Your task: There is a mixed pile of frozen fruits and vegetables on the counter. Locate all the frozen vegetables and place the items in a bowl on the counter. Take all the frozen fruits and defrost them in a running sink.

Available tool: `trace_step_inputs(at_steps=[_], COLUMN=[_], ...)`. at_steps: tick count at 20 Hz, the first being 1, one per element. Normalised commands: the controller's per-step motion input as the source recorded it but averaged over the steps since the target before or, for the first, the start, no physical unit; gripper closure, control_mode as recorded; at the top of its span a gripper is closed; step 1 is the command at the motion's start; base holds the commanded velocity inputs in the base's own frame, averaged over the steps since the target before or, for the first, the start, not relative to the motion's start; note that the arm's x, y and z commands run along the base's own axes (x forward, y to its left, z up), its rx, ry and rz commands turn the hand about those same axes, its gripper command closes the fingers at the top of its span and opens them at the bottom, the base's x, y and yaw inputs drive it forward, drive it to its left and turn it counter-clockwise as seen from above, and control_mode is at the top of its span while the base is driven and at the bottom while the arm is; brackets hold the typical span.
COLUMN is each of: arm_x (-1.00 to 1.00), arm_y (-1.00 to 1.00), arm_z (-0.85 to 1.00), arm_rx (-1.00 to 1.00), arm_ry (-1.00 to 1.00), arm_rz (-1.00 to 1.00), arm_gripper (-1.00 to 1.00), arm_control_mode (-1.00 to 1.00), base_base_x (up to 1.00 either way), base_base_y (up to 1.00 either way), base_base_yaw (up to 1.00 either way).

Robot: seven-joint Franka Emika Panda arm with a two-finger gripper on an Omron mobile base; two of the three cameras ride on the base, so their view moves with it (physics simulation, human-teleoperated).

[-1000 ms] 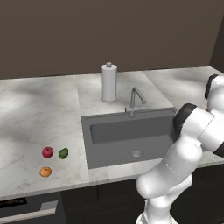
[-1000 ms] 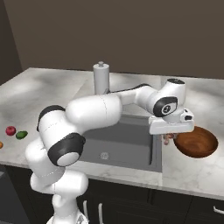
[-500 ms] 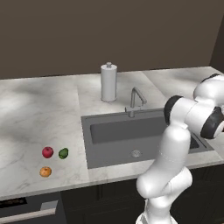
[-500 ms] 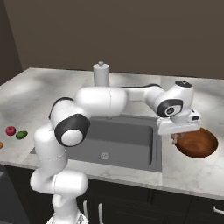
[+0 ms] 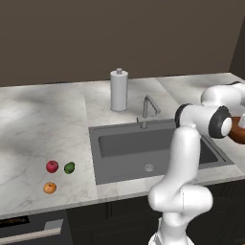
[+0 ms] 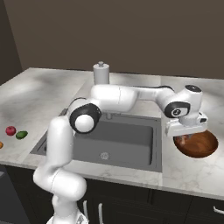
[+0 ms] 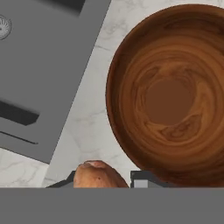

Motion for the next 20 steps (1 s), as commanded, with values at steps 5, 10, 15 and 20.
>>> trace_step_inputs(at_steps=[5,10,15,20], arm_x=[0.41,0.38,0.0,0.0], arm_y=[-0.38,-0.16,0.08,0.07], arm_z=[-0.13,-0.23,-0.61,-0.5], arm_rx=[0.05,0.04,0.0,0.0], arm_ry=[0.07,0.04,0.02,-0.02], arm_rz=[0.08,0.07,0.01,0.0], arm_gripper=[1.0,1.0,1.0,1.0], arm_control_mode=[-1.0,-1.0,-1.0,-1.0], base_base_x=[0.0,0.0,0.0,0.0], base_base_y=[0.0,0.0,0.0,0.0], base_base_yaw=[0.0,0.0,0.0,0.0])
